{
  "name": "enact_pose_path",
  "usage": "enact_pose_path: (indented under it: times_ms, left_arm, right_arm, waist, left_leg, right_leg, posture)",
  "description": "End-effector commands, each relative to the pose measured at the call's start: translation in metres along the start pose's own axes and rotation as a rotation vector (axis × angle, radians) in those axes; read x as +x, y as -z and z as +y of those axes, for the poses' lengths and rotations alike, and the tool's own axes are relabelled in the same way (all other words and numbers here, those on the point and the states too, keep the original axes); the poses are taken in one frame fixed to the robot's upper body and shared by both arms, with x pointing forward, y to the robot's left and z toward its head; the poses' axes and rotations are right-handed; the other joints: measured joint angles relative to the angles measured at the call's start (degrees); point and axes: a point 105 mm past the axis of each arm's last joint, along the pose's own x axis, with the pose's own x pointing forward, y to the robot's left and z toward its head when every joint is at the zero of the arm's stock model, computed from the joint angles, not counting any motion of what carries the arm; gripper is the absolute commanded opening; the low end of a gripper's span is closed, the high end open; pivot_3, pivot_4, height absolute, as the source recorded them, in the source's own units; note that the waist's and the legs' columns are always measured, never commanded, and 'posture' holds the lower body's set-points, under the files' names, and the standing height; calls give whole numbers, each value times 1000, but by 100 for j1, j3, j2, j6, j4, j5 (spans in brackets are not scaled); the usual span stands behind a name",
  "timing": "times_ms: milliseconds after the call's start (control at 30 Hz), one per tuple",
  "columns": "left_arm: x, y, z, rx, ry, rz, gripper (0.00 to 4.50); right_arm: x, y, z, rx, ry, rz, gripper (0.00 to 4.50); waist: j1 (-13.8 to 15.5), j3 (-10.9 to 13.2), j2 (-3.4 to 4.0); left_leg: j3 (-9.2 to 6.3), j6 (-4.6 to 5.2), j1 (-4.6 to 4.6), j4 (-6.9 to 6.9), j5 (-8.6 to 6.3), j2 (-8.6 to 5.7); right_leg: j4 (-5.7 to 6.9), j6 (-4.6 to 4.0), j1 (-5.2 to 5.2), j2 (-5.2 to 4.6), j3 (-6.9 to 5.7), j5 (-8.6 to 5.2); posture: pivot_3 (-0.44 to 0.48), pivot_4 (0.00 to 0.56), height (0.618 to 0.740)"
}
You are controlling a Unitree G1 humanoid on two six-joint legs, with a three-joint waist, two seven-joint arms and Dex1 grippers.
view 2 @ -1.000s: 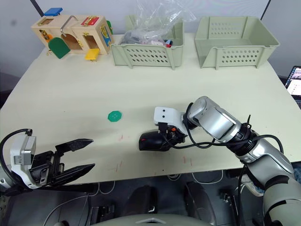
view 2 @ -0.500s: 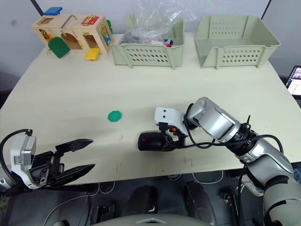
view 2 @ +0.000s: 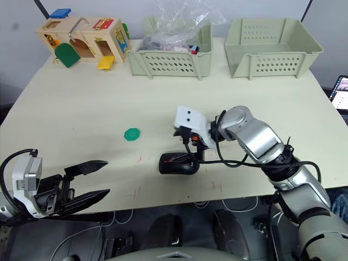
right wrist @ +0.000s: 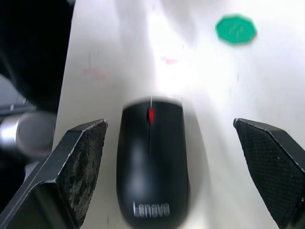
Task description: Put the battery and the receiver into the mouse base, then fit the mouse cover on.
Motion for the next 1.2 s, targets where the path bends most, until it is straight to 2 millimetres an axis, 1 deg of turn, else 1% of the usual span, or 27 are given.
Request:
enact_pose_path:
  times_ms: [33,133,300,433,600,967,1133,1200]
  left_arm:
    - [1,-2,-2,15,11,-7,4500]
    - [1,-2,-1,17,9,-6,4500]
    - [0,-2,-1,17,6,-4,4500]
    - [-1,-2,-1,18,1,-2,4500]
    - [-1,-1,-2,18,-3,-2,4500]
    - [-1,-1,-2,13,-6,-3,4500]
    - [-1,-1,-3,12,-6,-3,4500]
    - [-1,-1,-3,11,-7,-3,4500]
  right_arm:
    - [10,-18,5,-13,0,-43,3935]
    - [20,-16,13,-36,-21,-22,2736]
    - [29,-12,17,-44,-32,-3,2736]
    - [39,-2,11,-66,-7,49,2736]
    - [47,6,11,-63,-18,81,2736]
    - [53,19,9,-38,-20,113,2736]
    - [55,30,11,7,-38,134,2736]
    - [56,40,12,13,-45,159,2736]
  waist:
    - [4,0,0]
    - [18,0,0]
    - [20,0,0]
    - [13,0,0]
    - [11,0,0]
    - [11,0,0]
    - [11,0,0]
    - [12,0,0]
  left_leg:
    - [0,0,0,0,0,0]
    - [2,0,0,0,0,0]
    - [3,0,-2,1,0,-3]
    - [1,0,-1,1,0,-2]
    - [3,-1,-1,0,0,-2]
    - [2,-1,-1,0,0,-2]
    - [2,-1,-1,0,0,-2]
    - [2,-1,-1,1,0,-2]
  right_leg:
    - [1,0,0,0,0,0]
    - [1,0,0,-2,1,0]
    - [-2,0,0,-5,2,0]
    - [-1,0,0,-2,1,0]
    - [0,0,0,-2,2,0]
    - [0,0,0,-2,2,0]
    - [0,0,0,-2,2,0]
    - [0,0,0,-2,2,0]
  posture:
    - [0,150,740]
    - [0,150,740]
    - [0,150,740]
    - [0,150,740]
    - [0,150,740]
    - [0,150,740]
    - [0,150,740]
    - [0,150,740]
